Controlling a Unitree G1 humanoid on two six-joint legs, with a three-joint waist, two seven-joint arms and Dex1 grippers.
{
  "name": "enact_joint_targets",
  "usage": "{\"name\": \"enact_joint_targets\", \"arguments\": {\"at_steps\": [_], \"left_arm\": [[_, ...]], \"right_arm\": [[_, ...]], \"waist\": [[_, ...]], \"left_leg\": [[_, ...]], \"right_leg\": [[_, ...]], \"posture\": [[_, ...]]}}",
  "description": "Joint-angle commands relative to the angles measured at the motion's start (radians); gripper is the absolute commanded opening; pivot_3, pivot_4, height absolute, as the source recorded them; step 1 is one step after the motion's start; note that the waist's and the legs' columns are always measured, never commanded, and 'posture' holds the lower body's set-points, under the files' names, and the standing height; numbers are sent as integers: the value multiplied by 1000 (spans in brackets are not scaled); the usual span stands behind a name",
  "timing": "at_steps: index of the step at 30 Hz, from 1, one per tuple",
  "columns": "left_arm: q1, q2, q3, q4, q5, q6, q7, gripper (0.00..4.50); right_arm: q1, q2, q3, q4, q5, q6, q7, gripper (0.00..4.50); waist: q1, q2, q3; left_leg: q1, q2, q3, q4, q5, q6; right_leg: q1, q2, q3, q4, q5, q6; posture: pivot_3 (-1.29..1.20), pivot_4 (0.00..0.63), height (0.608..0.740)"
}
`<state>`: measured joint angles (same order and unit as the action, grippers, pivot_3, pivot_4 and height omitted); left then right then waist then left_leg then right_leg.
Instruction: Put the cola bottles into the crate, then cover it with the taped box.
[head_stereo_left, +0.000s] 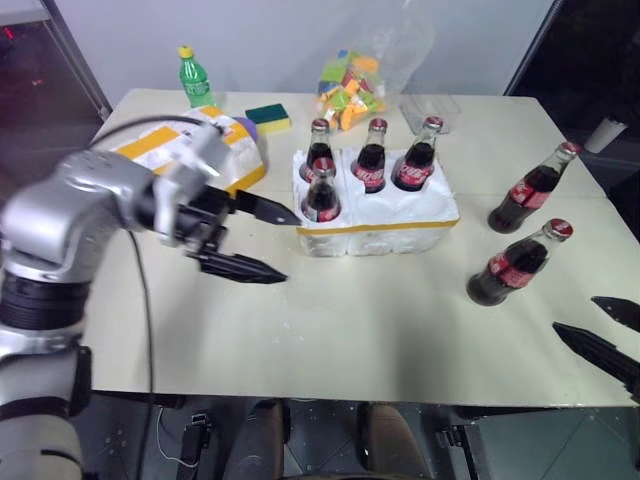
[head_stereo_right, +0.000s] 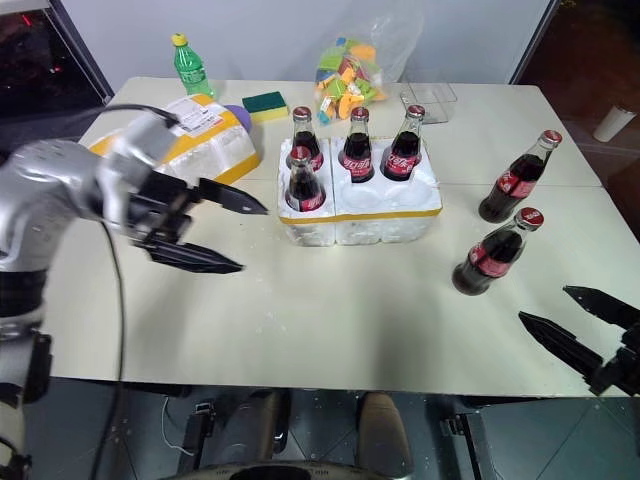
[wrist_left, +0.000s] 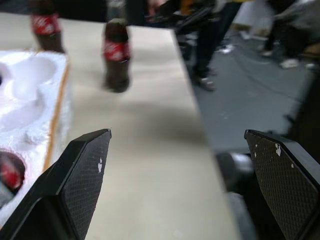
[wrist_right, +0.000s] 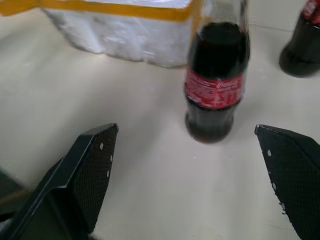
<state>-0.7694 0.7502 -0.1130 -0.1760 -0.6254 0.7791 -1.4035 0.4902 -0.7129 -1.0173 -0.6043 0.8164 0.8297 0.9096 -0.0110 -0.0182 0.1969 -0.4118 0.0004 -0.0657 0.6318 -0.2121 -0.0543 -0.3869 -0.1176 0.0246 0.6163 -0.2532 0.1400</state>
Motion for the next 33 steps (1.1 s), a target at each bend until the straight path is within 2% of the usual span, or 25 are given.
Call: {"name": "enact_joint_targets", "arguments": {"at_steps": [1,5,11,24,27,29,31,33], "left_arm": [[-13,-43,-2,-5,24,-30,75,4466],[-14,-82,-7,-1,20,-33,105,4466],[-20,-101,-9,5,22,-44,126,4466],[-11,-102,-11,7,29,-65,138,4466],[-12,-108,-15,18,38,-77,149,4500],[-11,-109,-10,23,40,-78,160,4500],[-7,-105,0,24,40,-78,172,4500],[5,-92,35,22,30,-65,199,4500]], "right_arm": [[-54,20,67,45,-37,-58,-75,4500],[-140,27,175,139,-92,-109,-130,4500],[-253,6,295,245,-117,-152,-133,4500],[-468,13,476,424,-157,-201,-147,4500],[-483,19,488,425,-151,-216,-144,3757],[-479,15,474,388,-124,-206,-142,2906],[-482,2,444,338,-80,-179,-144,2867],[-530,-51,387,257,46,-109,-137,2867]], "waist": [[-3,0,0],[-1,1,0],[-1,1,0],[-3,1,0],[0,1,0],[1,1,0],[0,1,0],[-4,4,2]], "left_leg": [[-1,0,1,-1,0,0],[-1,0,0,-4,0,1],[0,0,0,-3,0,2],[0,0,0,-2,0,2],[0,0,0,-2,0,2],[0,0,0,-2,0,2],[0,0,0,-2,0,2],[0,0,0,-3,0,2]], "right_leg": [[-2,0,1,1,0,0],[-5,1,1,5,-2,3],[-4,2,1,6,-2,4],[-4,2,1,6,-2,4],[-4,2,1,7,-2,4],[-4,2,1,8,-2,5],[-4,1,1,8,-2,5],[-5,2,1,9,-2,5]], "posture": [[0,150,739],[0,150,739],[0,150,739],[0,150,739],[0,150,739],[0,150,739],[0,150,739],[0,150,739]]}}
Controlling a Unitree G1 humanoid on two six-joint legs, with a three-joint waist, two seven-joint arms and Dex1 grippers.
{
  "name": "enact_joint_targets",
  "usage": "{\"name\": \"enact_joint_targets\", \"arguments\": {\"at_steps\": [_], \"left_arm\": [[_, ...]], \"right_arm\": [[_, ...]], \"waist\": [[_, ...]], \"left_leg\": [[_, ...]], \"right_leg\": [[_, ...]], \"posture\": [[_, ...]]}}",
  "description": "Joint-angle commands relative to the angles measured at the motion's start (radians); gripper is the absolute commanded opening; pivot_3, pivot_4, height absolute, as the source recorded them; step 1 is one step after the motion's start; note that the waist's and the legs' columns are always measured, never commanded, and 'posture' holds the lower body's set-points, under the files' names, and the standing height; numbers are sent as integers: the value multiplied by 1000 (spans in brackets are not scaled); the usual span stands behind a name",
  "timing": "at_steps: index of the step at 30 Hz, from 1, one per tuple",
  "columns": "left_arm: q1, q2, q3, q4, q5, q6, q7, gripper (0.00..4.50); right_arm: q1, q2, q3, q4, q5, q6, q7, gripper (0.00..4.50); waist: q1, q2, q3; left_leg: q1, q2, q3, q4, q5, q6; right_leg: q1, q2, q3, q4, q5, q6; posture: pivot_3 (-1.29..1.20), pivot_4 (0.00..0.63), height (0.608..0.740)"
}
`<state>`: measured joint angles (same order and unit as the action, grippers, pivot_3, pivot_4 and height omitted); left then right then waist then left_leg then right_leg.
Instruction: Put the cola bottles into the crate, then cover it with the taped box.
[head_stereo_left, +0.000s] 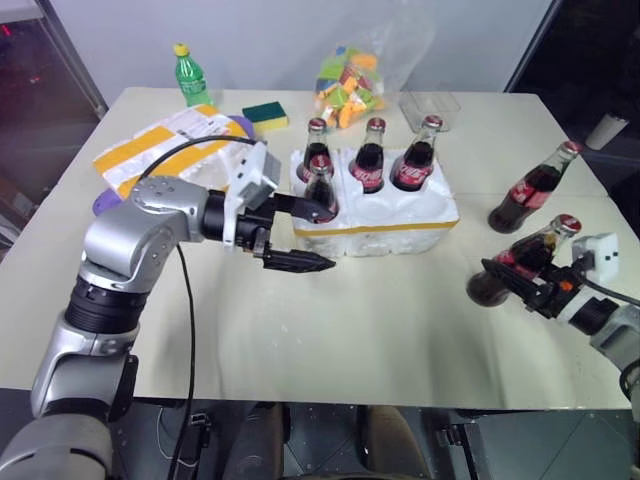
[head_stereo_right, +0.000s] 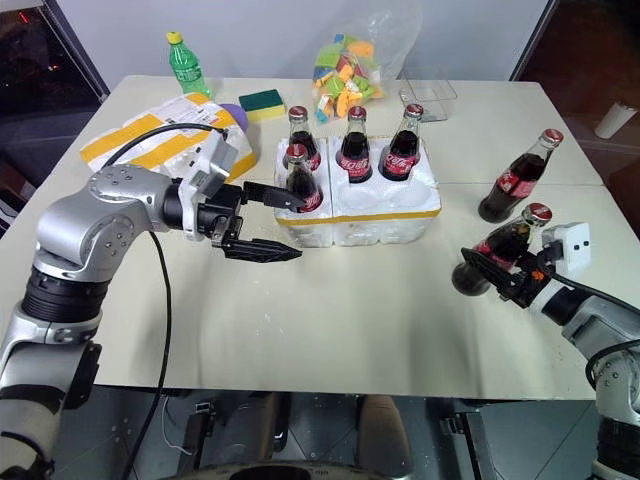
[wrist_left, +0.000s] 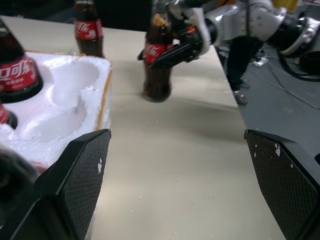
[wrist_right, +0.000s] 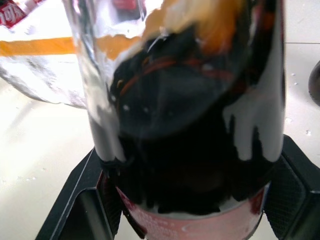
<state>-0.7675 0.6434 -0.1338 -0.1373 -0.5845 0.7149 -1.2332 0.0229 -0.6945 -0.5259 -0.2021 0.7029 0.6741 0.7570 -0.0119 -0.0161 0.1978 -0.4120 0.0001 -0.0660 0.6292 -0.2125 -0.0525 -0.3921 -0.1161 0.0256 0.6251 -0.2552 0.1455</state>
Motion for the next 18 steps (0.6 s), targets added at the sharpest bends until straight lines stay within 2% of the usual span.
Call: {"name": "enact_joint_targets", "arguments": {"at_steps": [1,4,6,9,11,13,18], "left_arm": [[9,22,75,-18,-17,7,44,4500],[31,36,122,-37,-39,32,84,4500],[57,50,161,-68,-59,54,120,4500],[83,58,190,-105,-76,70,156,4500],[91,56,194,-118,-78,71,174,4500],[99,60,190,-125,-70,59,185,4500],[105,60,186,-141,-75,55,206,4500]], "right_arm": [[-100,-98,-123,-176,226,84,12,2867],[-211,-156,-119,-208,345,145,-13,2867],[-380,-172,-9,-179,339,164,-48,2867],[-563,-154,165,-119,248,162,-67,2867],[-643,-125,259,-67,184,142,-60,2867],[-751,-52,359,24,125,125,-68,2867],[-885,79,487,203,-16,36,-38,2867]], "waist": [[-7,6,3],[-17,10,6],[-22,9,6],[-31,8,6],[-25,6,6],[-24,6,6],[-22,6,7]], "left_leg": [[0,0,0,0,0,0],[0,0,3,0,0,0],[1,1,2,0,0,0],[1,1,1,0,0,0],[1,1,1,0,0,0],[-1,1,1,0,0,0],[-15,0,0,2,1,-1]], "right_leg": [[-1,0,0,1,1,1],[-4,0,4,4,1,2],[-4,1,3,5,1,2],[-4,2,3,5,0,1],[-4,2,3,5,0,1],[-4,2,3,4,1,2],[-19,2,2,7,2,2]], "posture": [[0,150,739],[0,150,739],[0,150,739],[0,150,739],[0,150,739],[0,150,739],[0,150,739]]}}
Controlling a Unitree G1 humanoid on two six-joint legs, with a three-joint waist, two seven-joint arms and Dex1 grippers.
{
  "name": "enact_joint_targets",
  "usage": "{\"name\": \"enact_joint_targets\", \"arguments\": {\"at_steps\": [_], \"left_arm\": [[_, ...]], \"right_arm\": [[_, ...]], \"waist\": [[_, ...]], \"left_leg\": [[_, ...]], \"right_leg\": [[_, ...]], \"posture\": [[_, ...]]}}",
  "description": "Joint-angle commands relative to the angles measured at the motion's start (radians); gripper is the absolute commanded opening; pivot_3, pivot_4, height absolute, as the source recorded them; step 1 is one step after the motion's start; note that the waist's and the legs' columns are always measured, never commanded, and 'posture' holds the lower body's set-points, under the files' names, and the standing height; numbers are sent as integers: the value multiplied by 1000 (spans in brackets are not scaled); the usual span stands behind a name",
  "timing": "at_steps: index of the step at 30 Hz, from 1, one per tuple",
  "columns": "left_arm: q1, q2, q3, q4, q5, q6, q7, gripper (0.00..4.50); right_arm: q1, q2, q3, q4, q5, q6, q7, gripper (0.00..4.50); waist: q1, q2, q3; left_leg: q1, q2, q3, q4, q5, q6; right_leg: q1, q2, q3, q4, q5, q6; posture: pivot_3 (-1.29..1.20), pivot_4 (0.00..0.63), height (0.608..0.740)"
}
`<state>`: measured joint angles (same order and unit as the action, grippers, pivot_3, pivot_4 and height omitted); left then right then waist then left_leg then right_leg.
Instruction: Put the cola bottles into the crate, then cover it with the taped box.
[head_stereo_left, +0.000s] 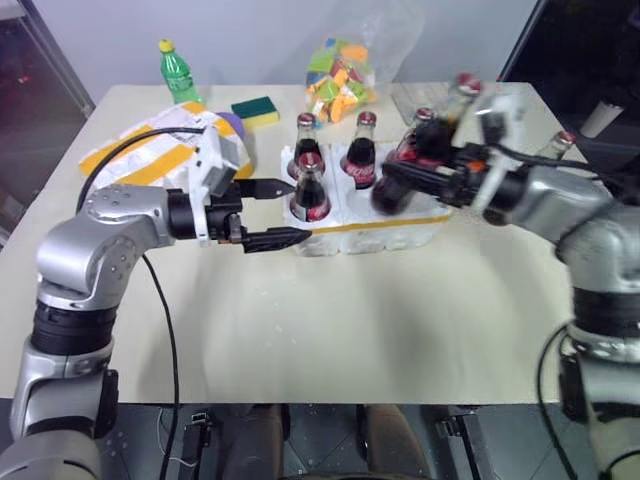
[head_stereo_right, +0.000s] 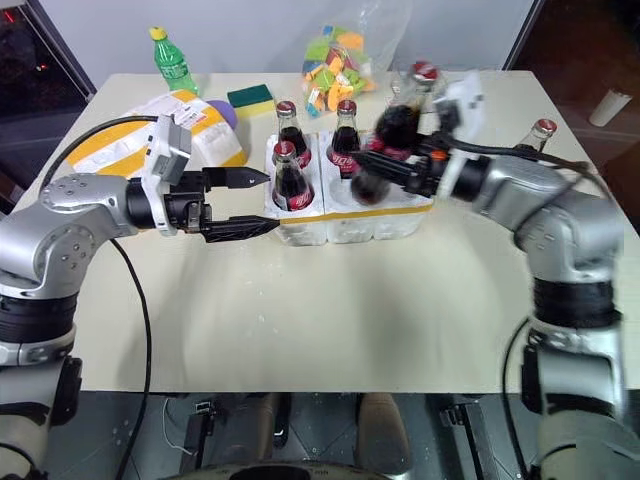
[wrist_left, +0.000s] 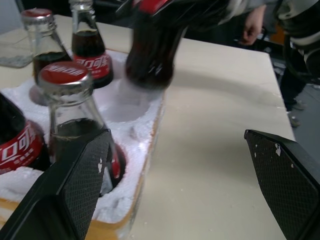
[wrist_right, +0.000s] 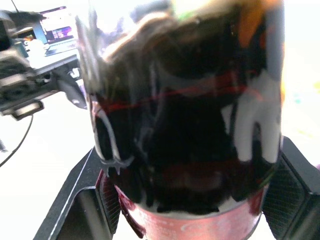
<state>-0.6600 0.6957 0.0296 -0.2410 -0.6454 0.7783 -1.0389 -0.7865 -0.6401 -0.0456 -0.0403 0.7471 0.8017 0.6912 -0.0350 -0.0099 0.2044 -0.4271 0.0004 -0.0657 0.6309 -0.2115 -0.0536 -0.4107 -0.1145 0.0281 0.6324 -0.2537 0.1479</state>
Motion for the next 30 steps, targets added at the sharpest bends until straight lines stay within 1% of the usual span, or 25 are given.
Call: {"name": "enact_joint_targets", "arguments": {"at_steps": [1,4,7,10,14,16,18,20,24,26,27,28,30], "left_arm": [[0,8,25,-43,-18,-7,15,4500],[5,11,30,-54,-23,-6,25,4500],[9,17,34,-60,-27,-6,31,4500],[8,19,34,-61,-29,-7,36,4500],[0,21,25,-48,-23,-16,32,4500],[-10,20,17,-40,-19,-22,30,4500],[-21,16,9,-28,-15,-29,27,4500],[-30,13,3,-16,-12,-37,22,4500],[-47,2,-17,5,2,-59,9,4500],[-54,-5,-25,8,6,-65,4,4500],[-57,-8,-28,10,8,-68,2,4500],[-60,-12,-32,11,9,-71,0,4500],[-67,-18,-38,14,7,-72,-3,4500]], "right_arm": [[-98,50,21,88,-85,-112,33,2867],[-142,104,51,199,-146,-151,42,2867],[-138,106,114,264,-233,-173,75,2867],[-124,99,150,284,-276,-161,102,2867],[-105,94,148,247,-297,-154,125,2867],[-98,87,140,225,-304,-147,132,2867],[-89,80,126,207,-303,-135,133,2867],[-80,81,116,201,-300,-123,132,2867],[-77,112,134,272,-333,-148,128,2867],[-86,129,138,315,-352,-158,115,3906],[-89,135,135,327,-359,-161,109,4261],[-91,138,129,330,-364,-163,102,4397],[-83,132,110,305,-363,-157,93,4397]], "waist": [[2,0,0],[0,0,0],[-6,0,0],[-10,0,0],[-7,0,0],[-4,0,0],[-2,0,0],[-2,0,0],[-1,0,0],[-2,0,0],[-3,0,0],[-4,0,0],[-5,0,0]], "left_leg": [[0,0,0,0,0,0],[-1,0,0,-1,0,0],[1,0,0,-1,0,0],[5,0,0,-1,0,-1],[12,0,-1,-1,1,-1],[9,0,-1,-1,1,-1],[2,0,-1,0,1,-1],[1,0,-2,-1,1,-1],[0,0,-2,-2,1,-1],[1,0,-2,-1,1,-1],[1,0,-2,-1,1,-1],[2,0,-2,-1,1,-1],[3,0,-2,0,1,-1]], "right_leg": [[0,0,-1,0,0,0],[0,0,-1,-1,0,0],[1,0,-1,-1,0,0],[4,0,-1,0,0,0],[11,1,-1,0,0,-1],[9,1,-1,0,0,-1],[2,0,-1,0,0,0],[1,0,-2,0,0,0],[1,0,-2,-1,0,0],[2,0,-2,-1,0,0],[2,0,-2,0,0,0],[3,0,-2,0,0,0],[3,0,-2,0,0,0]], "posture": [[0,150,739],[0,150,739],[0,150,739],[0,150,739],[0,150,739],[0,150,739],[0,150,739],[0,150,739],[0,150,739],[0,150,739],[0,150,739],[0,150,739],[0,150,739]]}}
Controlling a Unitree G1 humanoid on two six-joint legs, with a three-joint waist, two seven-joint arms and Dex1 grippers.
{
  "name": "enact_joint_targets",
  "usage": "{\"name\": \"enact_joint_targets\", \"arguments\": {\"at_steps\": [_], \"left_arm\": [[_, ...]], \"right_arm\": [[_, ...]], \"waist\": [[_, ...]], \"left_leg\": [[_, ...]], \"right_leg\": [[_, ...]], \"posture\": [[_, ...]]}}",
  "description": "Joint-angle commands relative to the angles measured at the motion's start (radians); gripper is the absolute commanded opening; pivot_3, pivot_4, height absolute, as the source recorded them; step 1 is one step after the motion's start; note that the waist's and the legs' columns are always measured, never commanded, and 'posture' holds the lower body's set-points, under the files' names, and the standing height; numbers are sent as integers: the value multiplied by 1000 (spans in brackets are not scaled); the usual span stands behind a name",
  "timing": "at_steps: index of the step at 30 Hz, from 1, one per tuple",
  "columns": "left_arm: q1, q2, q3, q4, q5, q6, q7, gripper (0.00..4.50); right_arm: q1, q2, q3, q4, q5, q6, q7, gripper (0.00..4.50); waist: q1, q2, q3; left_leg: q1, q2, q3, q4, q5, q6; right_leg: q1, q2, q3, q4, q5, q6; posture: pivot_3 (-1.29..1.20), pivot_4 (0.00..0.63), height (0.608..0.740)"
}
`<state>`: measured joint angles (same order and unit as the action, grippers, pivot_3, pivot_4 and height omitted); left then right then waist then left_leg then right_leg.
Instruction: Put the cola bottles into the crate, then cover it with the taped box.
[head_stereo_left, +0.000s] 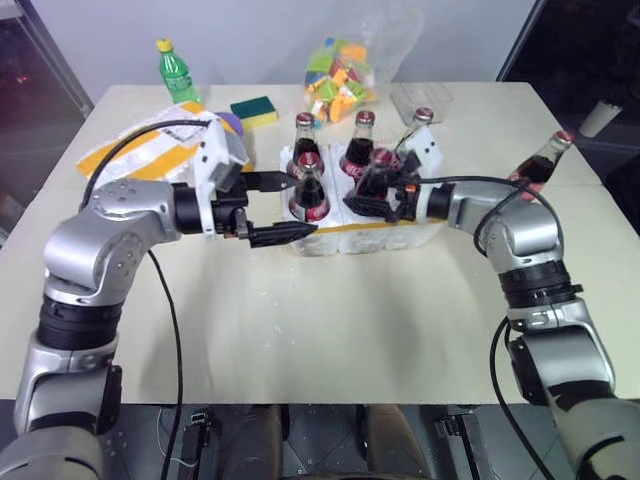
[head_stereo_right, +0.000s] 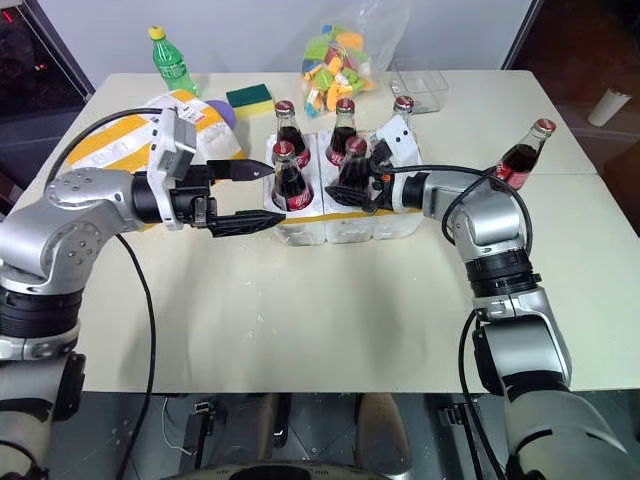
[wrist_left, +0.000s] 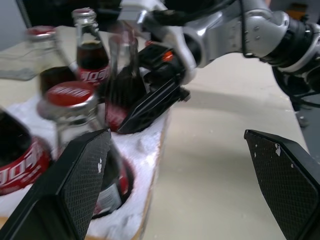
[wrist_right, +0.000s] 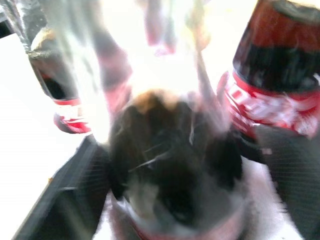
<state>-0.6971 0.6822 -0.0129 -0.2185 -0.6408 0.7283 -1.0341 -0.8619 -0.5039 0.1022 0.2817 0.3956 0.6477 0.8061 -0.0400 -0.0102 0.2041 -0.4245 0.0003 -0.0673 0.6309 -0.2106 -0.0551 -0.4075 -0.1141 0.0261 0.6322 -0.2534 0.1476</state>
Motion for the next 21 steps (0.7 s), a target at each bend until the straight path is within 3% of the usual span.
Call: {"name": "enact_joint_targets", "arguments": {"at_steps": [1,5,13,17,21], "left_arm": [[-32,-7,3,-8,1,-21,-7,4500],[-32,-19,-5,-15,-4,-16,-11,4500],[-20,-35,-15,-41,-17,0,-12,4500],[-26,-44,-18,-35,-17,0,-13,4500],[-34,-62,-30,-31,-15,-4,-18,4500]], "right_arm": [[2,-12,-52,-47,-4,9,-27,4397],[88,-74,-155,-264,59,100,-65,4397],[423,-265,-556,-704,197,365,-176,4397],[548,-287,-673,-721,174,383,-235,4397],[590,-262,-666,-600,73,272,-317,4397]], "waist": [[-1,0,0],[6,0,0],[32,0,0],[21,0,0],[20,0,0]], "left_leg": [[0,0,0,0,0,0],[-1,0,-1,0,0,0],[-2,0,-1,-1,0,0],[0,0,0,1,0,0],[2,0,0,1,0,1]], "right_leg": [[0,0,0,0,0,0],[0,0,0,0,0,0],[0,0,-1,-1,0,0],[2,0,0,-2,0,0],[3,0,0,-1,0,-1]], "posture": [[0,150,739],[0,150,739],[0,150,739],[0,150,739],[0,150,739]]}}
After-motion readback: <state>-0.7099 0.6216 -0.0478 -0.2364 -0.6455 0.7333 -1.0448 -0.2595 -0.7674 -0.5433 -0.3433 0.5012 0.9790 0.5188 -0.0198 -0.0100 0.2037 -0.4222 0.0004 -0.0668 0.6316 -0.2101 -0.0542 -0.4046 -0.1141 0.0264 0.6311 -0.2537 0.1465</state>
